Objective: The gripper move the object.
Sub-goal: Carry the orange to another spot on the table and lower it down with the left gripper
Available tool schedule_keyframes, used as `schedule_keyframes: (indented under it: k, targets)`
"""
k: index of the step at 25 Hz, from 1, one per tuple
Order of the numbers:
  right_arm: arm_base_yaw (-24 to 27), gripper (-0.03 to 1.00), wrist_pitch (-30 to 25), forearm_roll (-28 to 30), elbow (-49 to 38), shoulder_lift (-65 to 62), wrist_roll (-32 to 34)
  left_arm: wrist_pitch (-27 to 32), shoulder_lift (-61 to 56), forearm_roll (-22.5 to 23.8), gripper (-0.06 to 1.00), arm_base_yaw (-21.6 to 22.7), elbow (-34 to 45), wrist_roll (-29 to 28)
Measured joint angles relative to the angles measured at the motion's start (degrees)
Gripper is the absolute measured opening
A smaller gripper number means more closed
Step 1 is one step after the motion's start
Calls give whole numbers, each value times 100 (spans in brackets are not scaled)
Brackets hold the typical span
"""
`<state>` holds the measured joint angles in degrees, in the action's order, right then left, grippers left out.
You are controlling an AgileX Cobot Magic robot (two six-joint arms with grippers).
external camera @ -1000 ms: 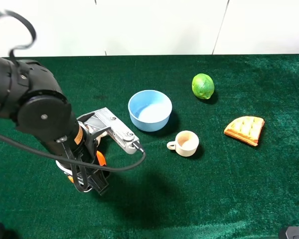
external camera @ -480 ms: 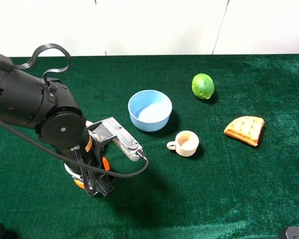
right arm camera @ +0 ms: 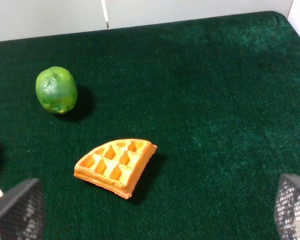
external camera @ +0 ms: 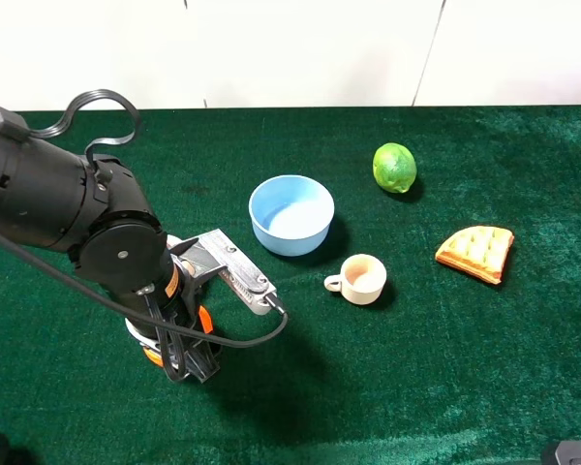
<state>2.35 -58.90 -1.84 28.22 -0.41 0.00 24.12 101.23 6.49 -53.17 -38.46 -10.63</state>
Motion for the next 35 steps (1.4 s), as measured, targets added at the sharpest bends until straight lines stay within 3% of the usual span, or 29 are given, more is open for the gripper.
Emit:
schedule_keyframes:
  k: [16,24,35]
  targets:
    - [0,69,0,0,0,0,0,0,0,-13,75,0,0,0]
    - [0,69,0,0,0,0,0,59,0,-116,96,0,0,-5]
    - [0,69,0,0,0,0,0,311,0,-231,99,0,-96,-46]
